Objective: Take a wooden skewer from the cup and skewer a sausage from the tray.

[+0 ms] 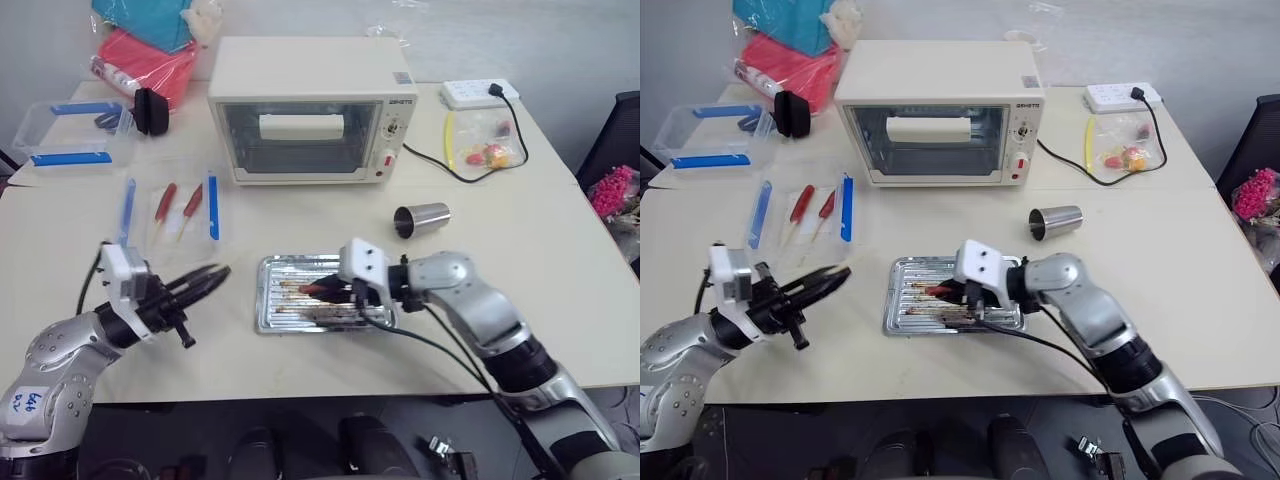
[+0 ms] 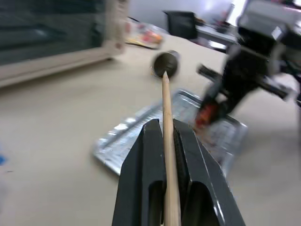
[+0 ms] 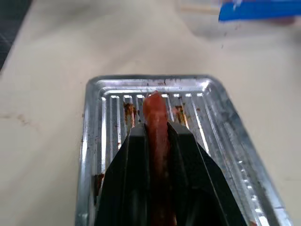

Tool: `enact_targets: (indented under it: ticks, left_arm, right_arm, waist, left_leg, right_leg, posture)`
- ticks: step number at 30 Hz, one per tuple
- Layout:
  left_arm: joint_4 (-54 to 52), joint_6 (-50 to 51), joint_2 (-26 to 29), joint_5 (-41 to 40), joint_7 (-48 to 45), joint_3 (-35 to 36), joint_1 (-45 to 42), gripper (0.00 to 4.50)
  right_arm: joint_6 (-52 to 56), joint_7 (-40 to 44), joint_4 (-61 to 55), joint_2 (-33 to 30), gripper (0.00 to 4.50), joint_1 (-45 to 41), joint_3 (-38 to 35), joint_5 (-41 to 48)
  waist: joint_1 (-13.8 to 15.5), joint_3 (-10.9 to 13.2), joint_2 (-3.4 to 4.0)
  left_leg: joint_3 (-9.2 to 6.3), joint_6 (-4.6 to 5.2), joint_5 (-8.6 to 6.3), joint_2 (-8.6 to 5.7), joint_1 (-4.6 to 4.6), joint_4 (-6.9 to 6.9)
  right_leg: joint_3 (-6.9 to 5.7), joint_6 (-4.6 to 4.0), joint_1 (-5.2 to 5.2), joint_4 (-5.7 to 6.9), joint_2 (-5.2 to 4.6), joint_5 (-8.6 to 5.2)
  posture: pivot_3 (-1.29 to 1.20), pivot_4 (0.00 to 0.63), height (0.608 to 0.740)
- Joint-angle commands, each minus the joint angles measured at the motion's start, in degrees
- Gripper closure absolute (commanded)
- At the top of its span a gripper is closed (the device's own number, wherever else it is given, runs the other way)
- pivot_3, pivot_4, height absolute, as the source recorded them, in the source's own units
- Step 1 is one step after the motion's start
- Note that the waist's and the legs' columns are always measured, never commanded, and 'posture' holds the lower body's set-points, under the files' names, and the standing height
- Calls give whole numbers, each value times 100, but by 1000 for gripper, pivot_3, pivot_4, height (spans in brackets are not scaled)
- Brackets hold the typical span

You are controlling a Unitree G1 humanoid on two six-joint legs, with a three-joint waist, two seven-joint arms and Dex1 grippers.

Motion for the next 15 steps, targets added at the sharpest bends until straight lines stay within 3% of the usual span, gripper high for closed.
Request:
enact_targets:
  ticks: [1, 15]
  left_arm:
    - [-289, 308, 222, -395, -407, -128, -36, 4500]
    - [183, 112, 181, 38, -711, -492, -337, 4500]
  right_arm:
    - [-297, 491, -213, -131, 3991, 44, -235, 341]
    - [-194, 633, -451, -97, 3991, 2, -324, 646]
  waist:
    - [-3, 0, 0]
    - [10, 0, 1]
  left_leg:
    - [0, 0, 0, 2, 0, 0]
    - [-1, 0, 0, 0, 0, 5]
  right_leg:
    - [1, -1, 0, 0, 3, 0]
    - [3, -1, -1, 2, 0, -1]
  posture:
    - [0, 150, 740]
    - [0, 150, 740]
